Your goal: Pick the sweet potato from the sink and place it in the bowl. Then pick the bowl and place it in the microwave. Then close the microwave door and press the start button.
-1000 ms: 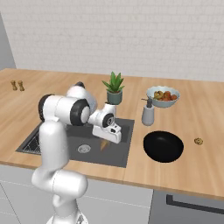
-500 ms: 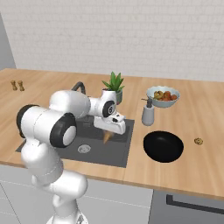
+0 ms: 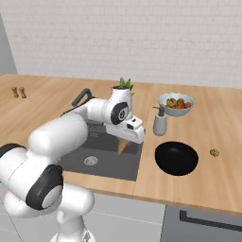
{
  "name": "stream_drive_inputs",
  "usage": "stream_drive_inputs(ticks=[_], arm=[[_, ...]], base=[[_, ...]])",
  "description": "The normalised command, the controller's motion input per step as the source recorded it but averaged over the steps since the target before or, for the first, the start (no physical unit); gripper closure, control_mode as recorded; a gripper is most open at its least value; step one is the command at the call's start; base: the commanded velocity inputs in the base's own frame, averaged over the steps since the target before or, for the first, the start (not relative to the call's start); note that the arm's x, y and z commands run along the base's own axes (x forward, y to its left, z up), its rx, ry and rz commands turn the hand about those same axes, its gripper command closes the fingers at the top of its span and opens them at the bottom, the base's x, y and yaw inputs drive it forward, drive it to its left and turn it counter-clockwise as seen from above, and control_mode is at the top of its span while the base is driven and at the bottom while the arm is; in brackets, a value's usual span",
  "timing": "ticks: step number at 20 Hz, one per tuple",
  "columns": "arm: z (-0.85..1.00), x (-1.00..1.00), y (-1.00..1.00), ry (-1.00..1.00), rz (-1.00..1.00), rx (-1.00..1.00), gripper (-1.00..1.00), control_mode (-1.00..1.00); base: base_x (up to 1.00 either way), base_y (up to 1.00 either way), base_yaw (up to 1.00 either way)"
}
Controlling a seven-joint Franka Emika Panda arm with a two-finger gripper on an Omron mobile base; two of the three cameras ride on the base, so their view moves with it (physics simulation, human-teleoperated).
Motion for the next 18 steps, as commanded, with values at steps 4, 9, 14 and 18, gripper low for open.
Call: stream_drive_inputs(ticks=[4,9,14,18], arm=[[0.30,-0.60,-0.81,0.00,-0.08,0.01,1.00,-1.00],[0.18,-0.37,-0.83,0.00,-0.12,0.03,1.00,-1.00],[0.06,0.04,-0.74,0.00,-0.12,0.00,1.00,-1.00],[0.00,0.27,-0.56,0.00,-0.10,0.00,1.00,-1.00]], base=[[0.00,0.00,0.00],[0.00,0.00,0.00],[0.00,0.00,0.00],[0.00,0.00,0.00]])
